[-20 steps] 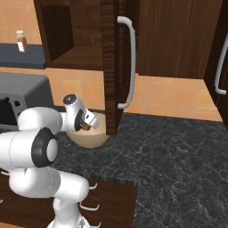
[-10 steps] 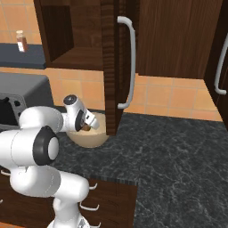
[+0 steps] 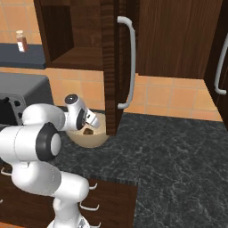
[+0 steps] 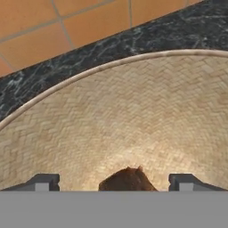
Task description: Open the cabinet, pick up the bread from the cabinet and place it in the basket. Then move the basket to the dining counter.
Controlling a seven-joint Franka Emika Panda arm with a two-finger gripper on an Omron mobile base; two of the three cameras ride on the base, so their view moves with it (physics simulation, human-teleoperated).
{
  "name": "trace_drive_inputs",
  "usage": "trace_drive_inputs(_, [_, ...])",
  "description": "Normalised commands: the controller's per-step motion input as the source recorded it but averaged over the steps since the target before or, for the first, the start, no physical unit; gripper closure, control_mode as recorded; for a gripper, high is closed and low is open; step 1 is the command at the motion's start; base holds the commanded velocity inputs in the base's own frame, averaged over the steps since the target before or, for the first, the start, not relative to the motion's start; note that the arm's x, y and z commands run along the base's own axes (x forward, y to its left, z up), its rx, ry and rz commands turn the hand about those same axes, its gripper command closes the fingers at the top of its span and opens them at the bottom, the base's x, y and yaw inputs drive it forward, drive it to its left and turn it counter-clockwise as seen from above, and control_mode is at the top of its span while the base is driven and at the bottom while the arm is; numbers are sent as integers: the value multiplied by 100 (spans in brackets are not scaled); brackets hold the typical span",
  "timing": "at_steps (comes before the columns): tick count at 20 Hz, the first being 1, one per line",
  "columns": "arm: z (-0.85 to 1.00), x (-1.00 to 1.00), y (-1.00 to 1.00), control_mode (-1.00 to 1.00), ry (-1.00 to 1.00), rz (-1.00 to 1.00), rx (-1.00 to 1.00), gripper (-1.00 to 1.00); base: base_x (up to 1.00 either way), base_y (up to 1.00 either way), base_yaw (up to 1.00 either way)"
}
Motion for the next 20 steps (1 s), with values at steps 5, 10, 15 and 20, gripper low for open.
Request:
trace_drive_inputs(5, [20,-38,0,-100,0,2,0,-100,0,0,0])
trace_drive_inputs(10, [43,-100,0,-100,-1,14,0,-100,0,0,0])
trace_drive_inputs(15, [53,-90,0,-100,0,31,-5,-100,0,0,0])
trace_drive_inputs(20, [35,-47,2,-100,19,27,-12,-100,0,0,0])
